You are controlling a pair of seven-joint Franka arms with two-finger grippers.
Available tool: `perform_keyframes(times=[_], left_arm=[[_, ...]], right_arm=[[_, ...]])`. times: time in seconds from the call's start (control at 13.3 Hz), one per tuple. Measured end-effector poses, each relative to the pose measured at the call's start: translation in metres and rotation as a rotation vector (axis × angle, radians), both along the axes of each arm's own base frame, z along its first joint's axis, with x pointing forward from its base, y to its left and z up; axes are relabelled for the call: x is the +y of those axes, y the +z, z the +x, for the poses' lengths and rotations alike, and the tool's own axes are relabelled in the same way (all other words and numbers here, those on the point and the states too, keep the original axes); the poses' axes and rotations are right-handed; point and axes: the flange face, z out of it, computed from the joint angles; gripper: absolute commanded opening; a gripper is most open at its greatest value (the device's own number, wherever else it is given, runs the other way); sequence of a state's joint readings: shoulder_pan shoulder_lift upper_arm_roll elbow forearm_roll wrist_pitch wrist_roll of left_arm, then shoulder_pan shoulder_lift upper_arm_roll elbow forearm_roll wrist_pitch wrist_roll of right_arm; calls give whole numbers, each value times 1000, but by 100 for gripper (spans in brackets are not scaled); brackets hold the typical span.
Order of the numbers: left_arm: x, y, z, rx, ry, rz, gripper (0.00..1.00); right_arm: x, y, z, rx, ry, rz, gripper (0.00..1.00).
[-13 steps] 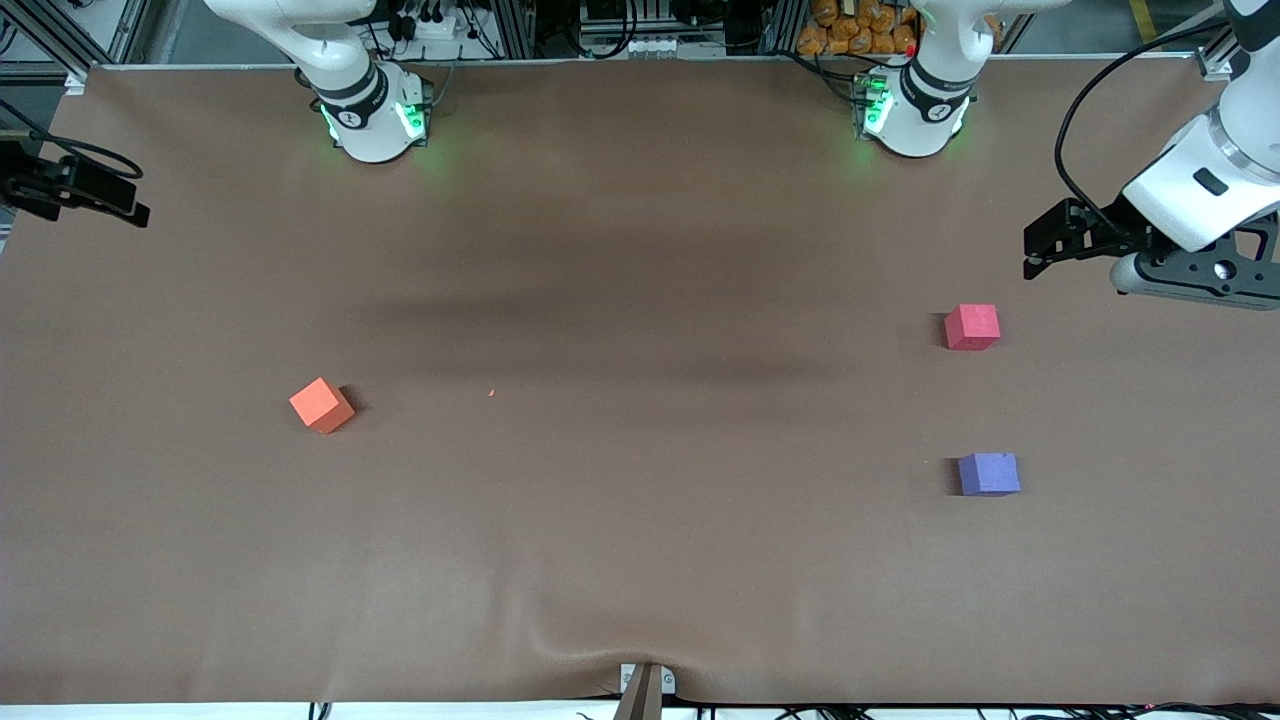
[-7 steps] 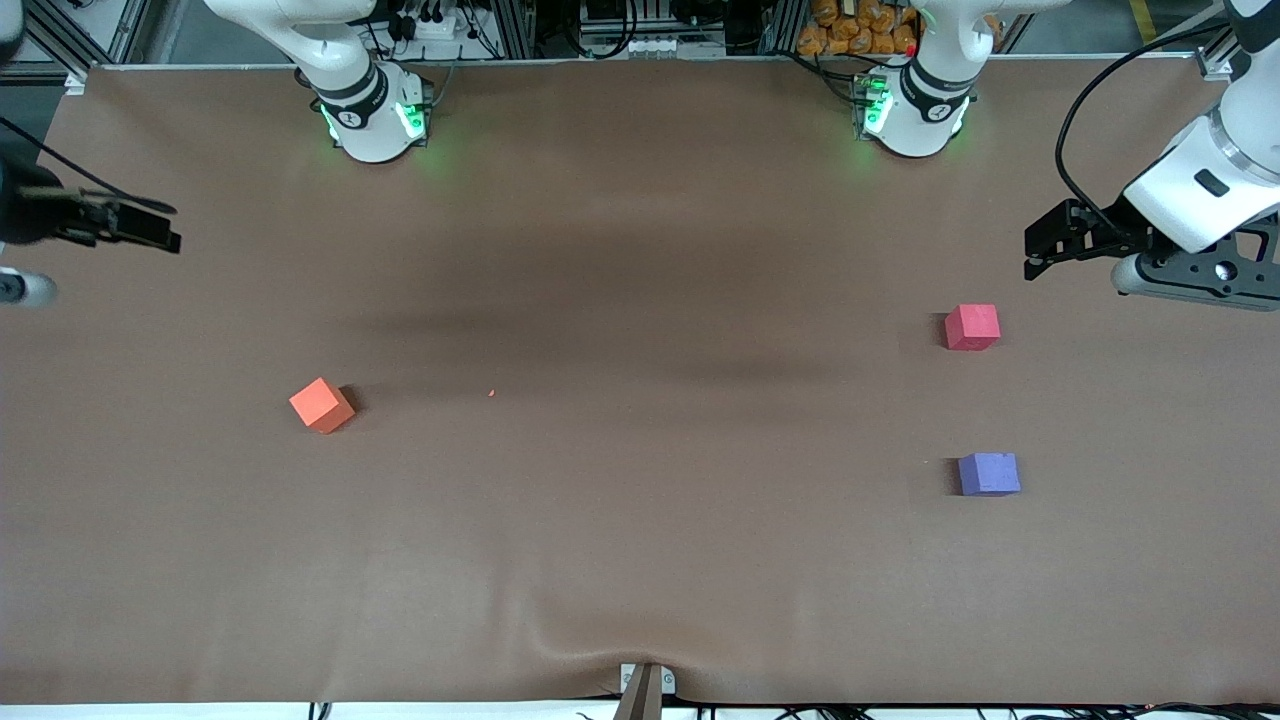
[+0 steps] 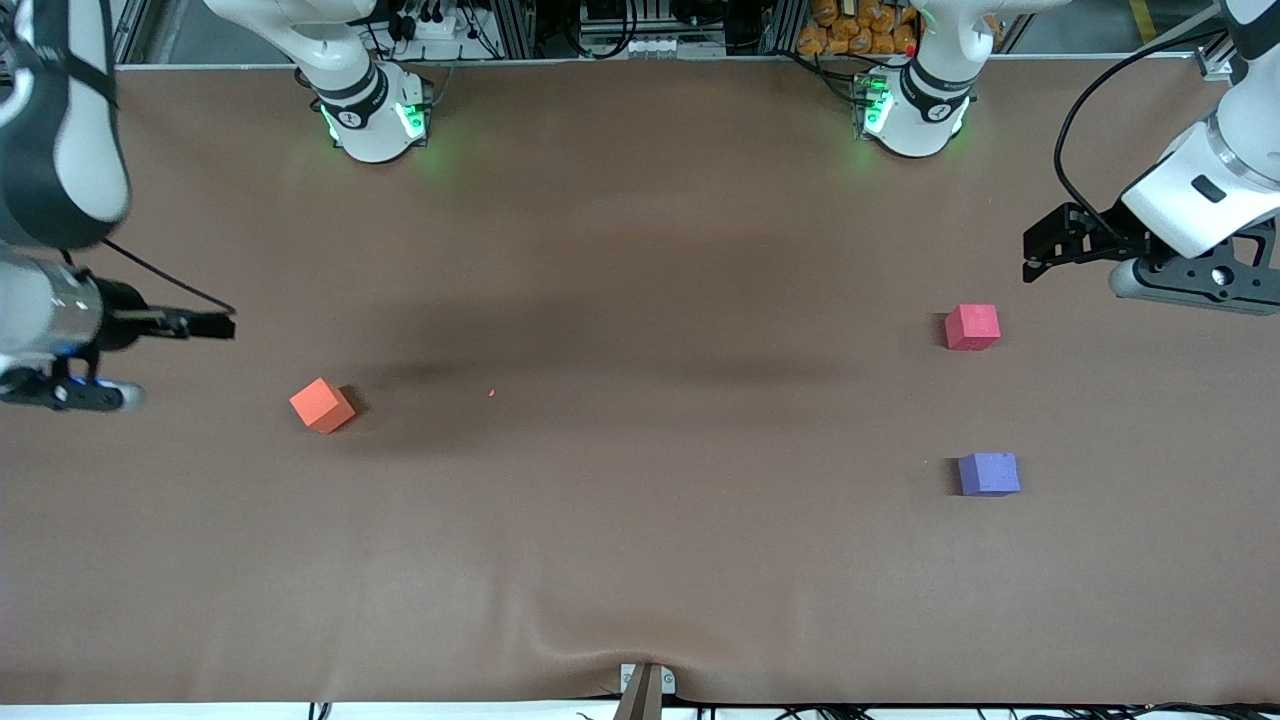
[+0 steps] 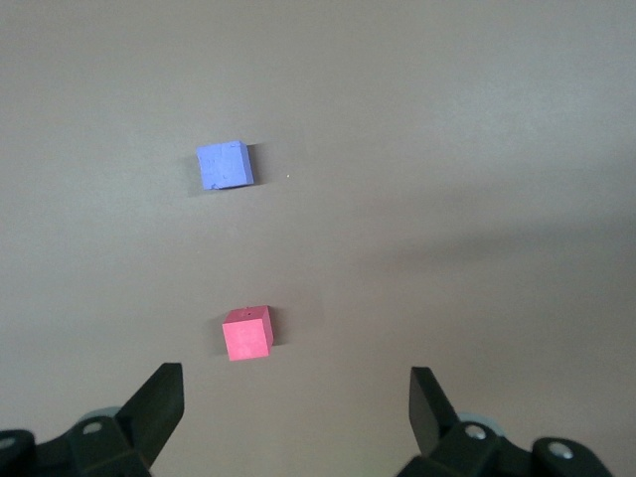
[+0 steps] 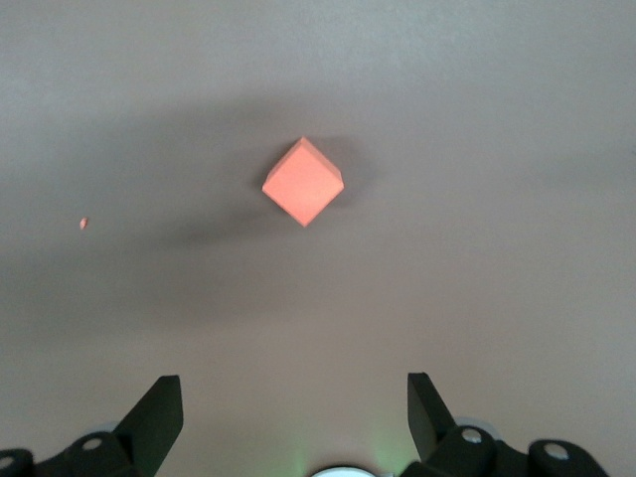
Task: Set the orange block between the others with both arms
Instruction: 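Reach the right gripper down toward the orange cube, then close the right gripper on the orange cube and lift it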
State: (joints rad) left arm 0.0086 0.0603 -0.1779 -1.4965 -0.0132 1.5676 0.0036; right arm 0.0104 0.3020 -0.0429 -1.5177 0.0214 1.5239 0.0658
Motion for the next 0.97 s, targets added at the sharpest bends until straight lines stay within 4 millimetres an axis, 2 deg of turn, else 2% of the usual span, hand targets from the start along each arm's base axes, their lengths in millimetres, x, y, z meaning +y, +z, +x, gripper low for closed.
perform_keyframes(times=[0.38,0.53,0.75,0.97], left_arm=[[7,-1,2,1,13,0,100],[7,-1,2,1,13,0,100],[8,-1,2,2,14,0,100],[8,-2,3,4,14,0,100]], right_arm=[[2,-106,11,85,43,10,100],[11,-141,14,97,97,21,100],[21,-167,19,89,209,47,100],[21,-189,23,62,359,83,100]])
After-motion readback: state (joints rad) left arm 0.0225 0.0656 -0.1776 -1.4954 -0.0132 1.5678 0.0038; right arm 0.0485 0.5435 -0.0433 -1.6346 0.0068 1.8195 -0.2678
